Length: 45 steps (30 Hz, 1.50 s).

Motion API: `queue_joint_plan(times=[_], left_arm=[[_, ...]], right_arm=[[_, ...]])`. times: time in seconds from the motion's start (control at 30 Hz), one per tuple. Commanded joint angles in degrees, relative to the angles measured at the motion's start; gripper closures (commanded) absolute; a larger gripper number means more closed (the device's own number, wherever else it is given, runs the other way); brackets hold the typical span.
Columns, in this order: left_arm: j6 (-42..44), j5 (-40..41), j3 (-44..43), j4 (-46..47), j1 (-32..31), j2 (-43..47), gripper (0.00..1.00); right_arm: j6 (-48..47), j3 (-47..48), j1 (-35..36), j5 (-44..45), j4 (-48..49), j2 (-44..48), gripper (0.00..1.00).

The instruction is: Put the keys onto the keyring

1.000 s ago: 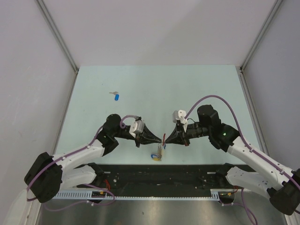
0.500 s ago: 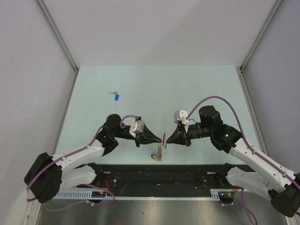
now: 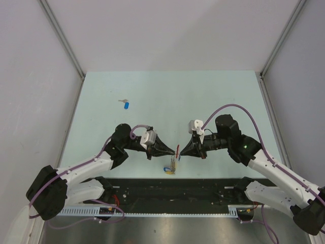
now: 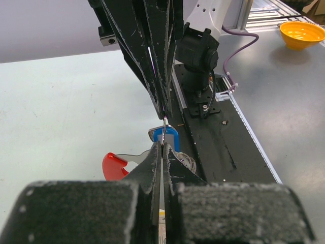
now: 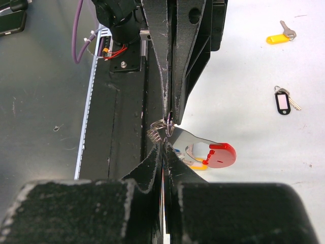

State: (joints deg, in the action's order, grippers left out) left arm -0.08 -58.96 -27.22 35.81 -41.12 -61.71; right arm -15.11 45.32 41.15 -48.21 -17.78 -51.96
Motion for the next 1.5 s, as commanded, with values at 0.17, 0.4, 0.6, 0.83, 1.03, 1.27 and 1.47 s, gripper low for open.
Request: queue_joint_plan(times=[0.17,0.4,0.6,0.83,1.03,1.27,1.47], left_arm=[[-1.15,-2.04,-2.40,2.77,-0.18,0.45,1.00],[-1.50,-2.39,-2.48,2.86,-0.27,0.19,1.00],[-1.59,-1.95,-2.57,3.04,-0.27,0.01,1.00],[-1.15,-0.46,-2.40,2.60,-0.27,0.10,1.00],[-1.33,-0.45,-2.57,2.42,-0.27,0.01,0.99],[-1.51,-1.16,-2.83,2.59,-0.27,-0.43,1.00],[-1.24,-0.46,-2.57,2.51,-0.27,0.01,1.00]], right_arm=[[-0.35,1.70,0.34,0.04,0.91,-0.50,1.00],[-0.27,1.70,0.34,-0.13,1.08,-0.42,1.00],[-0.35,1.61,0.43,-0.66,1.17,-0.51,1.00],[-0.35,1.70,0.43,-0.75,1.08,-0.24,1.00],[-0.35,1.70,0.34,-0.84,1.08,-0.24,1.00],[-0.35,1.70,0.43,-0.92,1.17,-0.24,1.00],[-0.35,1.70,0.43,-1.19,1.17,-0.16,1.00]])
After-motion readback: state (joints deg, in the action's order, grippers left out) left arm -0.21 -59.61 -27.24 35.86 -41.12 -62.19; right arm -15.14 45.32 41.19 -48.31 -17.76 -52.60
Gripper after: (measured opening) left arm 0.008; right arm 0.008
